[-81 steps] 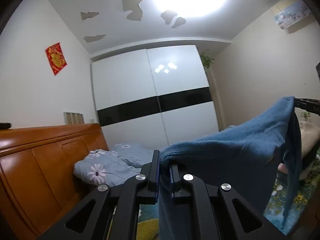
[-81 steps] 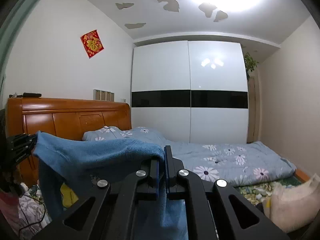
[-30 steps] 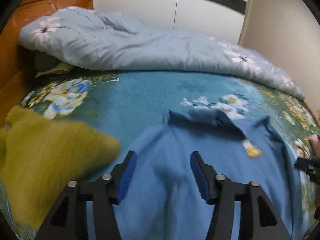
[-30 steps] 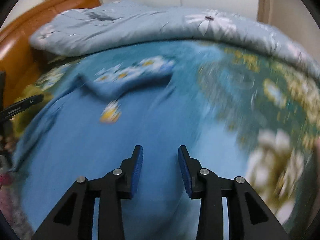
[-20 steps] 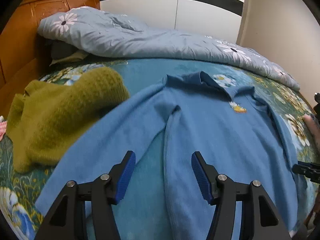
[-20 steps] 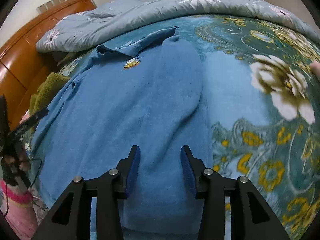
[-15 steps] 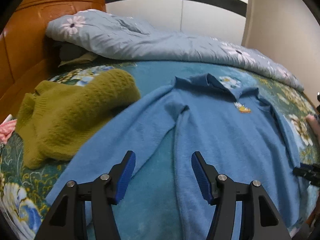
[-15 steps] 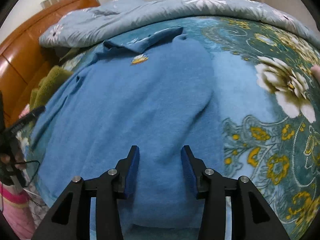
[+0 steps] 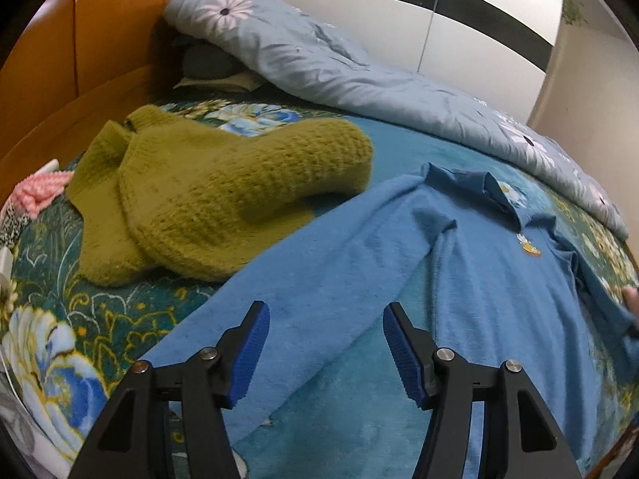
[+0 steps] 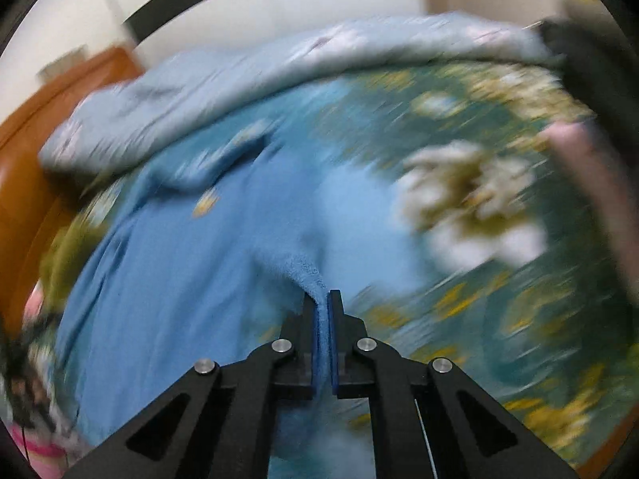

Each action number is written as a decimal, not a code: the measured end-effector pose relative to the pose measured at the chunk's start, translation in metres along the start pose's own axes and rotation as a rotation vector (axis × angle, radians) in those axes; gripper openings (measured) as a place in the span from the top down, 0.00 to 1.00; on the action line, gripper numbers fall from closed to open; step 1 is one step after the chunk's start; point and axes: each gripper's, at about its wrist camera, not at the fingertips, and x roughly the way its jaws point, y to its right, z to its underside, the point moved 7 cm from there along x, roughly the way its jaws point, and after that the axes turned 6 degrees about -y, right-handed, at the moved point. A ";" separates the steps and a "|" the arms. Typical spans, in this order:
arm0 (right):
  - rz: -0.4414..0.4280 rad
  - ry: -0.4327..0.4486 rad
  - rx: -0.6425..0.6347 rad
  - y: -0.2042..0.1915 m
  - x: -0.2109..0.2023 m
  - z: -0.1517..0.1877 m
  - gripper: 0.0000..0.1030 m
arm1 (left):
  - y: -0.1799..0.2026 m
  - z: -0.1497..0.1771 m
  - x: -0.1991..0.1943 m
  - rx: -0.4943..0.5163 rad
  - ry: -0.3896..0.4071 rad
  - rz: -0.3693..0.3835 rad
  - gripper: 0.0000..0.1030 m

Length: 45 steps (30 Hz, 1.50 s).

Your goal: Fold clothes

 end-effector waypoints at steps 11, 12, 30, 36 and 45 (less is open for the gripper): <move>0.214 0.004 0.043 0.055 0.016 -0.049 0.92 | 0.021 -0.018 0.011 0.077 -0.013 0.015 0.39; 0.226 0.018 0.035 0.052 0.011 -0.051 0.88 | 0.026 -0.025 0.012 0.098 -0.009 0.014 0.39; 0.008 -0.118 -0.560 -0.169 0.150 -0.086 0.41 | 0.214 -0.116 0.167 0.502 -0.240 0.163 0.35; 0.008 -0.197 -0.644 -0.193 0.207 -0.099 0.41 | 0.214 -0.154 0.206 0.351 -0.256 0.176 0.35; -0.027 -0.137 -0.420 -0.174 0.212 -0.157 0.41 | 0.197 -0.177 0.216 0.053 -0.306 0.283 0.35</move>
